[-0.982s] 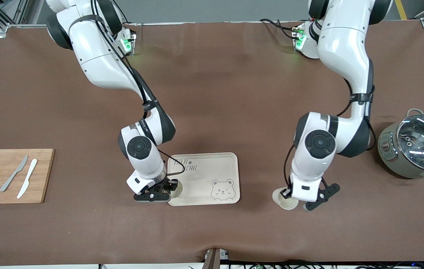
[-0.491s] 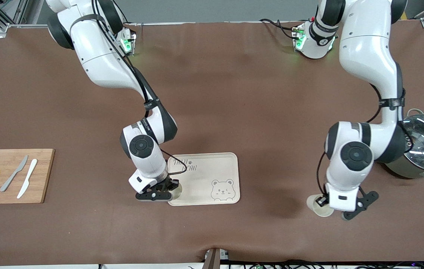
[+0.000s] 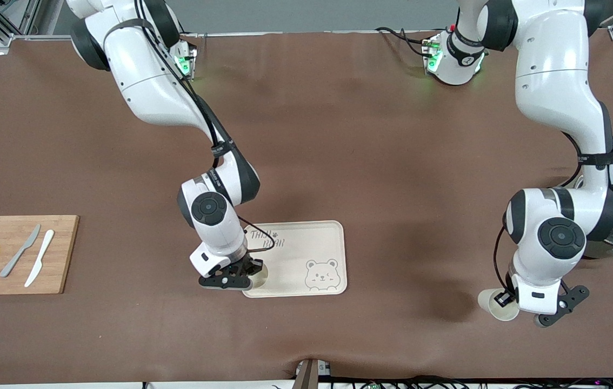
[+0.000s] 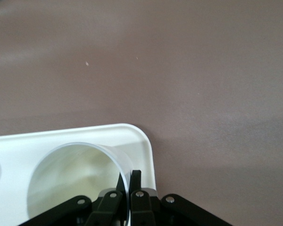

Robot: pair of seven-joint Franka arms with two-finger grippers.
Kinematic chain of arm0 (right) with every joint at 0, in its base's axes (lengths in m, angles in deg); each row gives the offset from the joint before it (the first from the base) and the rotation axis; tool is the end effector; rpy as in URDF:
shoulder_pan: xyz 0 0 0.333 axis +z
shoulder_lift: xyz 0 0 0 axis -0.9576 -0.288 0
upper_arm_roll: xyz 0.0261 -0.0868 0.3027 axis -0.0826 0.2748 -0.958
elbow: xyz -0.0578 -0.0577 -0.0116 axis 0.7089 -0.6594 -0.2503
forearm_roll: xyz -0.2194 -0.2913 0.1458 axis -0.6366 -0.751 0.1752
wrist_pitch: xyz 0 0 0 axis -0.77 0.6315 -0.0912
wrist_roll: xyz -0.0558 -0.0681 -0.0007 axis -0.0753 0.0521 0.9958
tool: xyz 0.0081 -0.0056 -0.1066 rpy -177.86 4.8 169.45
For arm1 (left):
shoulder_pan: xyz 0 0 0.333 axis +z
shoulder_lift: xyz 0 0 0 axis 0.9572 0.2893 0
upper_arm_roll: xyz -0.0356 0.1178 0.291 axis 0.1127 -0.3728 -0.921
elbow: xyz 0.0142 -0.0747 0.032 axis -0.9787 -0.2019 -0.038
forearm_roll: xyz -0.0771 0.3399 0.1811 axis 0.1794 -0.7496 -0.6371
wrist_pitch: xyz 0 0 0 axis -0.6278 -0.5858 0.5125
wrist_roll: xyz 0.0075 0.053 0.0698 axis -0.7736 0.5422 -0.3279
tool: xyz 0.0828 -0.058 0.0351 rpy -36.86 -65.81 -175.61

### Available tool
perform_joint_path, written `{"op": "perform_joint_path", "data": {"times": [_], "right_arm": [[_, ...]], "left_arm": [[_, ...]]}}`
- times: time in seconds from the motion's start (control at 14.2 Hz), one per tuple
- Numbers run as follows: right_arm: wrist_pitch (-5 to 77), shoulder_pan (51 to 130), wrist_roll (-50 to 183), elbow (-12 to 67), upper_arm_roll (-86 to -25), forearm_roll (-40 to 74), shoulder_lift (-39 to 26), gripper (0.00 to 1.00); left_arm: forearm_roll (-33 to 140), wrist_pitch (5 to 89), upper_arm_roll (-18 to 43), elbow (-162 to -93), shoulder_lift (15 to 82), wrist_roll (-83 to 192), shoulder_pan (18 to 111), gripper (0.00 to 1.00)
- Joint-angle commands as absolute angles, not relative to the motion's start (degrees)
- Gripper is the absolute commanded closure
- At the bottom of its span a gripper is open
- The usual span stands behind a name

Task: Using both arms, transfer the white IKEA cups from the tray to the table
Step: 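Carry the cup off the tray with the left gripper while the right gripper holds, then carry the cup toward the cutting board with the right gripper while the left gripper lowers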

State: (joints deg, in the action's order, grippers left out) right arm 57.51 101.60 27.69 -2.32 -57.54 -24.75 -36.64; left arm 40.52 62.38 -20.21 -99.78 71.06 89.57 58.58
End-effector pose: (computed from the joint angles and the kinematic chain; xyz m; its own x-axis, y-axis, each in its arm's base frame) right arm 0.7041 0.3446 0.2401 0.9600 -0.0702 0.2709 -0.0606 -0.9972 -0.0434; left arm 0.7714 -0.0538 0.2878 0.7944 0.5129 0.3253 0.5537 -0.8317 -0.0410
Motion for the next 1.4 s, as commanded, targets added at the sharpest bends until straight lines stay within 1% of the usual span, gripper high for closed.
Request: {"op": "perform_joint_path", "data": {"times": [0.0,0.14,0.35,0.63,0.84,0.91,0.98,1.12,1.19,1.26,1.33], "right_arm": [[51.5,101.8,26.1,-2.4,-57.6,-25.0,-33.3,1.00],[45.9,101.2,26.8,-3.8,-57.7,-25.1,-32.2,1.00],[40.1,98.5,34.1,-3.9,-57.7,-24.4,-27.8,1.00],[33.7,92.4,46.2,-3.6,-57.6,-20.8,-21.3,1.00],[28.9,86.3,56.3,-3.5,-57.6,-18.5,-18.5,1.00],[28.1,84.3,59.9,-3.4,-57.6,-17.9,-17.9,1.00],[27.4,82.4,63.2,-3.1,-57.6,-17.5,-17.4,1.00],[27.3,79.3,68.7,-2.3,-57.5,-17.2,-17.3,1.00],[27.5,77.8,71.1,-2.3,-57.5,-17.2,-17.4,1.00],[27.9,76.4,73.1,-2.3,-57.5,-17.1,-17.7,1.00],[28.1,75.3,74.6,-2.3,-57.5,-16.7,-17.9,1.00]], "left_arm": [[38.7,66.2,-19.9,-99.6,72.6,90.0,59.9,1.00],[38.7,69.5,-20.0,-99.6,73.8,90.0,61.4,1.00],[38.7,71.9,-20.0,-99.6,74.9,89.9,62.1,1.00],[37.6,73.4,-20.0,-99.7,76.3,90.4,61.5,1.00],[37.5,73.4,-19.9,-100.0,76.2,90.0,61.7,1.00],[37.4,73.4,-19.9,-100.0,76.3,89.8,61.8,0.92],[37.3,73.5,-19.9,-100.0,76.2,89.7,61.9,0.75],[37.3,73.4,-19.8,-100.1,76.2,88.9,61.9,0.50],[37.3,73.4,-19.8,-100.3,76.0,87.8,62.1,0.36],[37.5,73.4,-19.8,-100.3,75.8,86.5,62.1,0.18],[37.6,73.4,-19.8,-100.3,75.6,86.6,62.1,0.06]]}}
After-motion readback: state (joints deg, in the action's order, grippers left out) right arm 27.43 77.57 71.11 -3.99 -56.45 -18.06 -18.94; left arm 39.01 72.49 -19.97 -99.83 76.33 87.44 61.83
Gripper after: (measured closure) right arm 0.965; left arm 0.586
